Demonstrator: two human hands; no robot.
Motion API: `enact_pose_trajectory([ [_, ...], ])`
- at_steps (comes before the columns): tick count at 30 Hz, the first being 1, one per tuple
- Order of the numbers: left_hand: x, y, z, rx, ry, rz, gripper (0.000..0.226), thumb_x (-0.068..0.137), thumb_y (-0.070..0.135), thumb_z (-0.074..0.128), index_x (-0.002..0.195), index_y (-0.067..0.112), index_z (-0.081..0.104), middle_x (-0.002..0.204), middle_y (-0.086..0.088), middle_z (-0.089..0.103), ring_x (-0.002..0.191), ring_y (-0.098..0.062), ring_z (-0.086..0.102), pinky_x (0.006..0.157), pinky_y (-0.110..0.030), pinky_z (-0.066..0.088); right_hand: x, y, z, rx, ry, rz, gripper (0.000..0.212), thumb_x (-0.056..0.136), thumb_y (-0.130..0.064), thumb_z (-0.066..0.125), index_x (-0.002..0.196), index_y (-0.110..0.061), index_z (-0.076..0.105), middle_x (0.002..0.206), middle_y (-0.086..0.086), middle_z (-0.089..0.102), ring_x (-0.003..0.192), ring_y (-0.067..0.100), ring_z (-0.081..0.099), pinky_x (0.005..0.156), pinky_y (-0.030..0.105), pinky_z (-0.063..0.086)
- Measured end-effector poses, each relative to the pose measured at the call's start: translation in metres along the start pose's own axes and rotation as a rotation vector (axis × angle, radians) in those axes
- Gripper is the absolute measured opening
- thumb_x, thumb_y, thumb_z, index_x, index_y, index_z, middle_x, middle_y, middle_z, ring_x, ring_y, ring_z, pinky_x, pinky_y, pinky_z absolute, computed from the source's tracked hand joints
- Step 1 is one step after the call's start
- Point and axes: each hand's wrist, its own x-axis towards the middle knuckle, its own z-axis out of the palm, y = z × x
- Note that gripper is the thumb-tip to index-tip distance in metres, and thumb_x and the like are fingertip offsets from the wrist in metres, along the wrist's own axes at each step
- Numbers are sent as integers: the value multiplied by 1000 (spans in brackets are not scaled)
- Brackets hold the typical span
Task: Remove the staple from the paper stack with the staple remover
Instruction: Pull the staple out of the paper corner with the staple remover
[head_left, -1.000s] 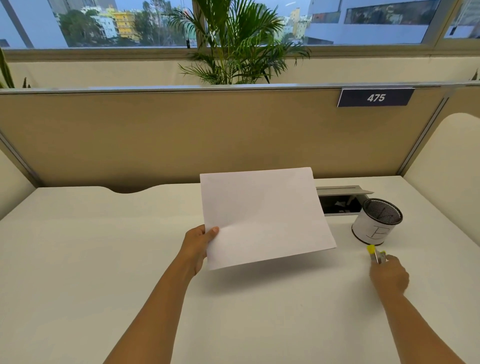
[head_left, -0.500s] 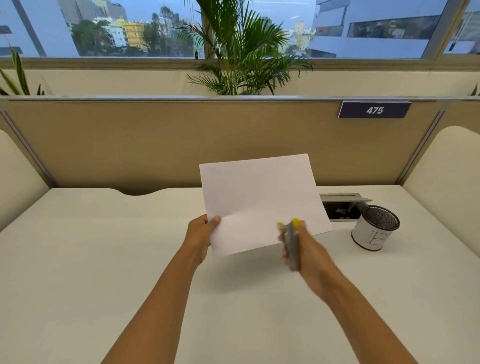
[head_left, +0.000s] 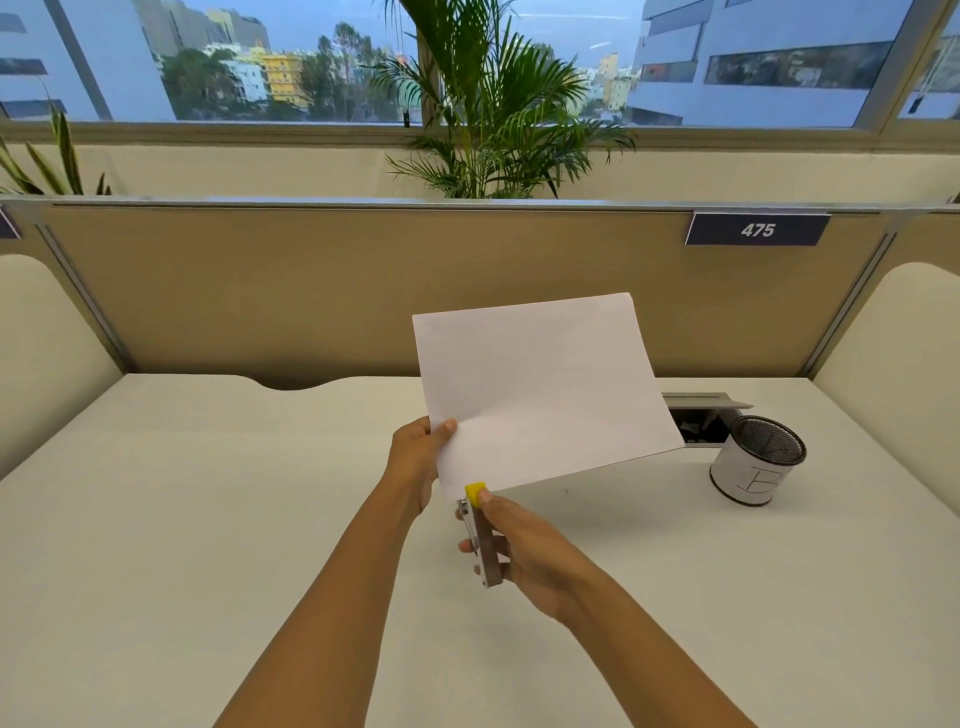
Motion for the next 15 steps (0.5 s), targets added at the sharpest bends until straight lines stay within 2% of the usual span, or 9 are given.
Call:
enact_pose_trajectory([
  [2, -2, 0, 2, -5, -1, 5, 19, 92, 7, 52, 109, 4, 58, 108, -12, 61, 95, -30, 57, 70, -33, 52, 1, -1, 2, 49, -1, -15, 48, 91, -48, 46, 119, -11, 57, 123, 3, 61, 94, 17, 60, 75, 33, 47],
  [4, -4, 1, 2, -1, -2, 10, 17, 92, 8, 52, 108, 5, 57, 107, -12, 61, 94, -30, 57, 70, -33, 52, 1, -2, 5, 91, -2, -22, 47, 90, -47, 45, 117, -11, 59, 121, 2, 62, 95, 16, 61, 77, 33, 47],
  [9, -5, 1, 4, 27, -3, 15, 22, 92, 11, 52, 112, 3, 57, 111, -12, 61, 96, -30, 57, 84, -41, 50, 3, -2, 7, 101, 19, -9, 40, 90, -48, 45, 106, -17, 64, 114, 2, 63, 99, 15, 62, 78, 30, 49],
  [15, -6, 0, 5, 60, 5, 4, 29, 92, 13, 53, 119, 2, 55, 114, -13, 61, 98, -30, 57, 90, -46, 50, 9, -1, 8, 171, 30, -25, 34, 91, -42, 48, 98, -14, 65, 105, 2, 67, 94, 15, 64, 82, 28, 50],
])
